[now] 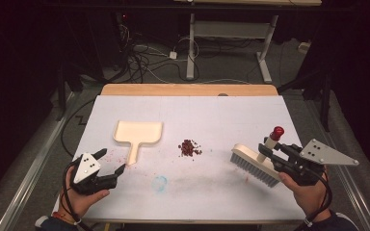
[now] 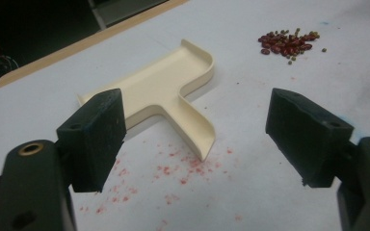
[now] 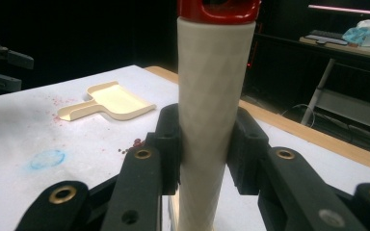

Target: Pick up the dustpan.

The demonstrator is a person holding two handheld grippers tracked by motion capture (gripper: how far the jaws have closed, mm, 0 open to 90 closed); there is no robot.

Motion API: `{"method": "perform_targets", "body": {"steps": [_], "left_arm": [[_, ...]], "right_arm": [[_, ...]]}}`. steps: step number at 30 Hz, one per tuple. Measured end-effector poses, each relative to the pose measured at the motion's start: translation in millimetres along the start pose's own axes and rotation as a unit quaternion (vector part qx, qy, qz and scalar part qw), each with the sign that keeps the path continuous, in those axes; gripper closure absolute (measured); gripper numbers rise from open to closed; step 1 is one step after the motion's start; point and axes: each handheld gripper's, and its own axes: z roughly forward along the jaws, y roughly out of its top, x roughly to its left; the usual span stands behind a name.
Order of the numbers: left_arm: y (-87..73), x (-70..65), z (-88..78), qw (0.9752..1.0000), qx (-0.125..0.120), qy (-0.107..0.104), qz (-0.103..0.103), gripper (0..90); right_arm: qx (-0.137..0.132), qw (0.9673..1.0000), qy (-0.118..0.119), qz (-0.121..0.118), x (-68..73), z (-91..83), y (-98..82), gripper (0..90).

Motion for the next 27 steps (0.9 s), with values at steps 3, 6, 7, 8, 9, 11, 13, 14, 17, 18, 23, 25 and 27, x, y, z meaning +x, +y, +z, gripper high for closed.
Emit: {"method": "perform_targets", "body": {"steps": [3, 6, 7, 8, 9, 11, 13, 14, 17, 18, 23, 25, 27], "left_arm": [[0.6, 1.5, -0.4, 1.0000, 0.003, 0.003, -0.007, 22.0], [2.4, -0.2, -0.8, 0.9999, 0.007, 0.002, -0.008, 21.4], [2.6, -0.6, -0.6, 0.9999, 0.008, 0.001, -0.009, 21.4], [2.6, -0.6, -0.6, 0.9999, 0.008, 0.001, -0.009, 21.2], [2.7, -1.5, 1.2, 0.9999, 0.015, 0.002, -0.005, 20.4], [2.8, -1.6, 2.7, 0.9998, 0.019, 0.002, -0.006, 20.3], [2.9, -1.1, 6.9, 0.9996, 0.023, -0.005, -0.011, 20.2], [3.9, -1.1, 11.8, 0.9990, 0.041, 0.003, -0.016, 20.2], [4.1, 0.5, 17.0, 0.9978, 0.055, 0.002, -0.038, 20.2], [4.2, 1.0, 20.4, 0.9971, 0.063, 0.005, -0.043, 20.2], [10.9, 7.6, 52.3, 0.9910, 0.102, 0.000, -0.087, 20.2], [12.0, 7.9, 59.3, 0.9897, 0.109, -0.001, -0.093, 20.2], [15.6, 7.2, 80.3, 0.9855, 0.134, -0.008, -0.104, 20.2]], "right_arm": [[0.005, 1.0000, -0.005, 0.002, -1.0, 0.5, -2.4, 69.8], [0.007, 0.9999, -0.012, 0.005, -1.6, 0.7, -3.3, 69.8], [0.007, 0.9999, -0.012, 0.004, -1.9, 0.4, -2.9, 69.8], [0.007, 0.9999, -0.012, 0.004, -1.9, 0.4, -2.9, 69.8], [0.003, 0.9999, -0.012, 0.006, -1.6, 0.6, -1.7, 69.7], [0.002, 0.9999, -0.013, 0.006, -0.7, 0.4, -1.0, 69.8], [0.004, 0.9999, -0.011, 0.008, 0.4, 0.6, -1.1, 69.7], [0.004, 0.9999, -0.012, 0.009, 1.0, 0.8, -0.9, 69.8], [0.003, 0.9999, -0.011, 0.007, 1.7, 1.3, 0.0, 69.7], [0.003, 0.9999, -0.011, 0.007, 1.9, 1.0, 0.3, 69.7], [0.007, 0.9997, -0.014, 0.016, -1.9, 2.4, -1.6, 69.7], [0.007, 0.9997, -0.015, 0.017, -2.4, 2.4, -2.2, 69.7], [0.010, 0.9996, -0.016, 0.019, -2.6, 2.4, -2.3, 69.7]]}}
